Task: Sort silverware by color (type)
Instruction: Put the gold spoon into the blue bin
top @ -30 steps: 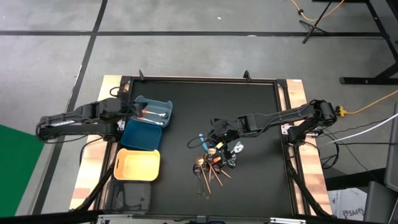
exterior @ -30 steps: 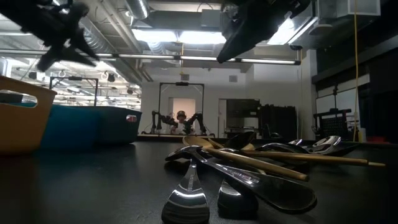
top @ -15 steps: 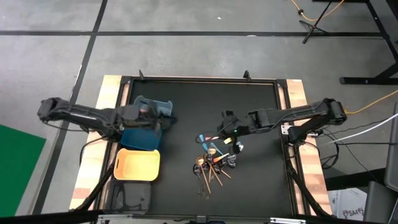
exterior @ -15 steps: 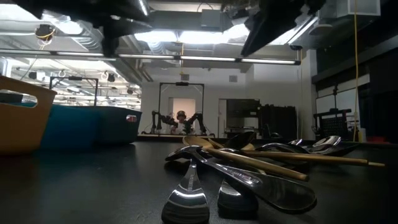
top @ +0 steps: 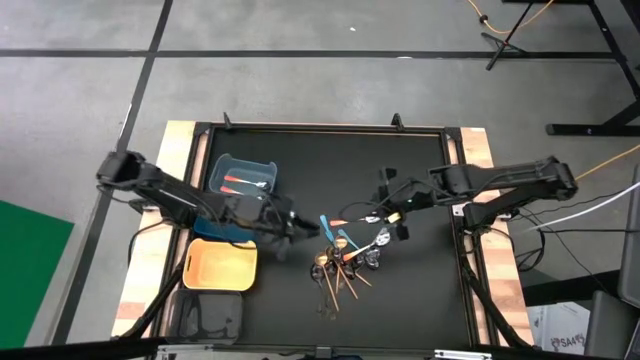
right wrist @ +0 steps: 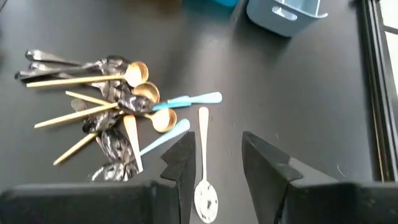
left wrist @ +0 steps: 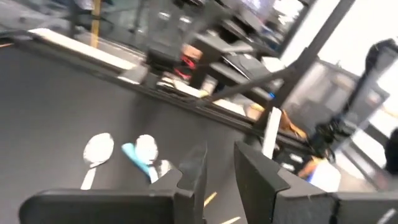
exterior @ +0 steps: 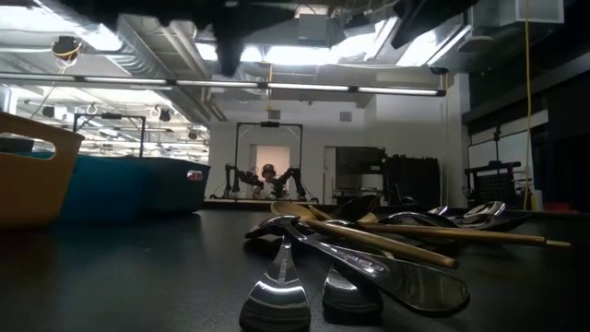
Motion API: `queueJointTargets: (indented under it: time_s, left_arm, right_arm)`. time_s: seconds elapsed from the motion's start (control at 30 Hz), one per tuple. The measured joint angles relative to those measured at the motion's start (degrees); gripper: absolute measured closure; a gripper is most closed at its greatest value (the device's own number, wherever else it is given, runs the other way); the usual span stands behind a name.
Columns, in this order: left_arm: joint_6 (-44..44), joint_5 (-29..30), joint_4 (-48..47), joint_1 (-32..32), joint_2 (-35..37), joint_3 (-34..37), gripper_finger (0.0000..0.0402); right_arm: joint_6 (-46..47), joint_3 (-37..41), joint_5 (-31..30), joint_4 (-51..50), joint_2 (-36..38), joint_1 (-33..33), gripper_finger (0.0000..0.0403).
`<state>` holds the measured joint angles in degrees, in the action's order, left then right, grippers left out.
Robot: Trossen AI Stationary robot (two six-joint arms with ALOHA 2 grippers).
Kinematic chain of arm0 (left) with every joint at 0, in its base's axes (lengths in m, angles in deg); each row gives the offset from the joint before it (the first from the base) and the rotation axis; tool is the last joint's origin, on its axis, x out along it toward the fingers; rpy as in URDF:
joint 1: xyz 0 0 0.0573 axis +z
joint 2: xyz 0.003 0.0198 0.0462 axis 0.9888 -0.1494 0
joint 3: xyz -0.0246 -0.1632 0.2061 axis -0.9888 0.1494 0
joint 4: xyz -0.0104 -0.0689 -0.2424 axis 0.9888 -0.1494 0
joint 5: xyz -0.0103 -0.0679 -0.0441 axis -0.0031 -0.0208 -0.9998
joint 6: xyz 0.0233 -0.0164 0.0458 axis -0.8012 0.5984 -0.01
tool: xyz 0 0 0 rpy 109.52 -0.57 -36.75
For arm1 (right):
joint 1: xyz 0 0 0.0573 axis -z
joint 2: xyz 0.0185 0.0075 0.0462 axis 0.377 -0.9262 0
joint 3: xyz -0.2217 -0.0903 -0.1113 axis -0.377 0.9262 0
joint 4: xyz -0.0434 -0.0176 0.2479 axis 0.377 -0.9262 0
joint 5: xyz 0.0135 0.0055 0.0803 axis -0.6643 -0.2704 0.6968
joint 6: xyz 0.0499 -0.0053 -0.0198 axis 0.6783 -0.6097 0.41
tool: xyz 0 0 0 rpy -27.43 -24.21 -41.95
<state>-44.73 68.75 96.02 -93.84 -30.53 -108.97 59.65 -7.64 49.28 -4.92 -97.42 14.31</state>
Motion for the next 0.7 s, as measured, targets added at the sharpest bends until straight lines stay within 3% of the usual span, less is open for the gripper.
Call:
queueJointTargets:
  time_s: [0.2,0.37,0.5,0.7]
  left_arm:
    - [-5.43,-12.53,-1.1,0.35,-9.55,-9.9,0.0328]
    - [-12.84,-21.32,-9.87,1.14,-15.51,-17.33,0.0328]
    - [-21.47,-22.36,-20.01,1.0,-19.23,-21.55,0.0328]
    - [-28.68,-21.25,-27.37,-0.46,-23.49,-22.5,0.0328]
  right_arm:
    - [-0.04,0.0,-5.15,-6.75,2.41,0.01,0.0284]
    - [-0.02,0.0,-8.63,-9.77,4.13,0.01,0.0284]
    - [0.0,-0.02,-8.38,-9.87,4.27,0.01,0.0284]
    - [0.15,-0.02,-6.11,-9.87,4.13,-0.01,0.0284]
